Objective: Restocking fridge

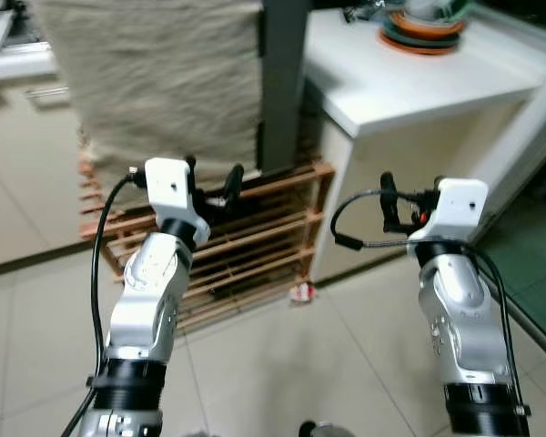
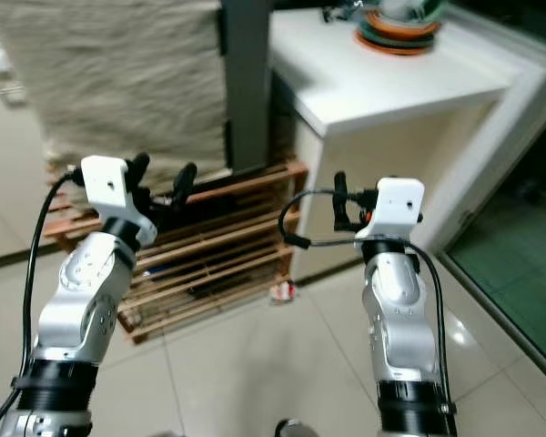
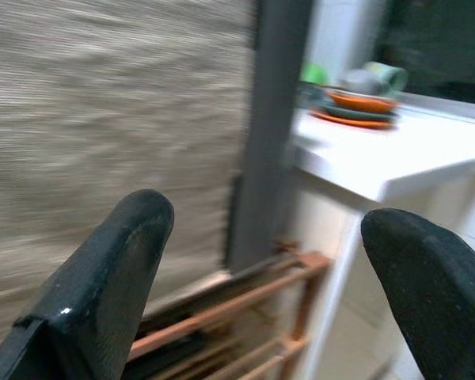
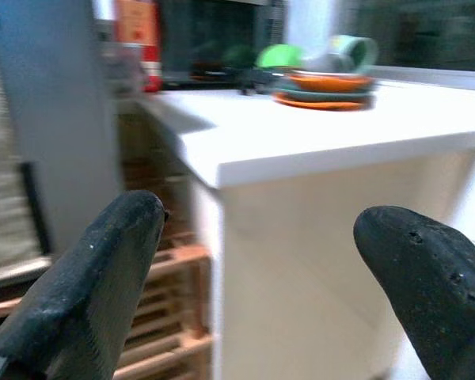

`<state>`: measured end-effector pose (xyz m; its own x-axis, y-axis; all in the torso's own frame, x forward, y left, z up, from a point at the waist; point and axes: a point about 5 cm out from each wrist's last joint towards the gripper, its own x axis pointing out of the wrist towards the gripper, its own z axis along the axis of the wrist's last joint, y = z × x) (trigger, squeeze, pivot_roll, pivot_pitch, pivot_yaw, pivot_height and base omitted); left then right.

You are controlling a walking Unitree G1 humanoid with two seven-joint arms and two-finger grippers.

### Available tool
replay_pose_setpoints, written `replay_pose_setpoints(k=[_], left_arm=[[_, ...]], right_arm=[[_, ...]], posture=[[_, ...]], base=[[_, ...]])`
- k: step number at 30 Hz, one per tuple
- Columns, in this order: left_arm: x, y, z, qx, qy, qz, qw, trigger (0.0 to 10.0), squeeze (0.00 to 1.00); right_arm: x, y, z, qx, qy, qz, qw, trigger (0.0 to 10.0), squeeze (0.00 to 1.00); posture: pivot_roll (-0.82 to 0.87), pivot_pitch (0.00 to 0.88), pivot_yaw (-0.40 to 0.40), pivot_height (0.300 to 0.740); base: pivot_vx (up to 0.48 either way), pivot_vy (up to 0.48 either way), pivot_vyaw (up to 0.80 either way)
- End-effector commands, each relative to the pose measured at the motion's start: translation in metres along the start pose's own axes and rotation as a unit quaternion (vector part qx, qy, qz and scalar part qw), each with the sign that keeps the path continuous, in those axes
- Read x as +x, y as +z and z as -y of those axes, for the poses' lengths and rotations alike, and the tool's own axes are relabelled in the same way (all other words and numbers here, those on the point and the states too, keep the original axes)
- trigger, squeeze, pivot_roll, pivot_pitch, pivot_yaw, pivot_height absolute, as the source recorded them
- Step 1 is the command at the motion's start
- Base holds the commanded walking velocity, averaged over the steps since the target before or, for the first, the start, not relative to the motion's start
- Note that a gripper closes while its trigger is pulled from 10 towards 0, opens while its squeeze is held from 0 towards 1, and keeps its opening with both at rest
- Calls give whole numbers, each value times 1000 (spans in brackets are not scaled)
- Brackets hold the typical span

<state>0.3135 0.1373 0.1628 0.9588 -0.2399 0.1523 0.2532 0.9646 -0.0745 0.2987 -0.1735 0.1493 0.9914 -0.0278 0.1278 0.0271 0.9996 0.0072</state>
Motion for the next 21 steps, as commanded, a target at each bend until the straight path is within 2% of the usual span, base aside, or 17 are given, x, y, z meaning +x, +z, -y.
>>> replay_pose_setpoints(k=[1, 7, 14, 21], left_arm=[[5, 0, 8, 13, -25, 2, 1000, 10000, 0], [6, -1, 8, 15, -35, 1, 999, 10000, 0], [9, -4, 9, 8, -37, -3, 999, 10000, 0], [10, -13, 10, 3, -46, -26, 999, 10000, 0]], right_arm=[[-3, -1, -1, -1, -1, 3, 1000, 10000, 0], [-3, -3, -7, 0, 8, 1, 1000, 10000, 0], [-3, 0, -5, 0, 1, 9, 1000, 10000, 0], [-13, -6, 9, -11, -22, 1, 1000, 10000, 0]], posture=[[-121, 0, 22, 740], [-122, 0, 25, 740], [-128, 0, 27, 740], [-145, 0, 28, 740]], base=[[244, -412, -788], [262, -399, -788], [314, -358, -788], [0, 0, -788]])
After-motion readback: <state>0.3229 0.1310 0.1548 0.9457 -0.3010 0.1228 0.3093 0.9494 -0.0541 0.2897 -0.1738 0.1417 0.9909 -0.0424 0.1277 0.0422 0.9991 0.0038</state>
